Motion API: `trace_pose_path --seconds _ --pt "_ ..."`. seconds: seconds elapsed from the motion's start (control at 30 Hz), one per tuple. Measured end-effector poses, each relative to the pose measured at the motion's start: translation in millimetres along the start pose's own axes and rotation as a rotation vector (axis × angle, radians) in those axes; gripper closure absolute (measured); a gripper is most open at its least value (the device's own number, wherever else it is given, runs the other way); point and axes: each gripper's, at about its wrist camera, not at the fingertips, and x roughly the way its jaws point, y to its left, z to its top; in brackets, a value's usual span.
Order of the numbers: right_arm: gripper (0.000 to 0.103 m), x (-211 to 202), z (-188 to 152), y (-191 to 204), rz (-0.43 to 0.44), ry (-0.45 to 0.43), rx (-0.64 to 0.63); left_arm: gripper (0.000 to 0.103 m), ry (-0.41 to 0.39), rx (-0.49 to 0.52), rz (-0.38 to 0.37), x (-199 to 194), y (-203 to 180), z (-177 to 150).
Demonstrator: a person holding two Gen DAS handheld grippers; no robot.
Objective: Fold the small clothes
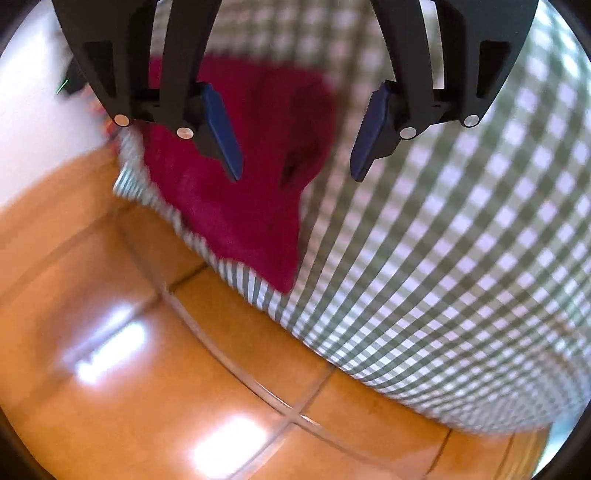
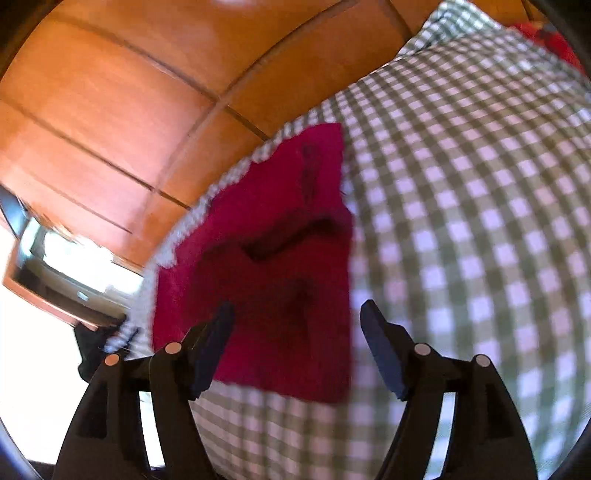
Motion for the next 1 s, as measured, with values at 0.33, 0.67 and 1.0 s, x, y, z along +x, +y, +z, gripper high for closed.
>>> trace_pose_path --seconds 0.33,0.67,1.0 --pt "0.070 40.5 -22.9 25.7 -0.175 0.041 -0.201 0.047 0.046 0.372 0.098 36.2 -30.8 -47.1" --pt "0.089 -4.6 -17.9 28.1 -0.089 0.039 -0.197 0.096 0.083 0.256 -0.124 4.7 -27.1 -46.6" --pt "0.087 -32.6 -73.5 -6.8 -0.095 0.198 -0.180 0.096 0.259 0.202 -0.127 -38.3 -2.9 -142.4"
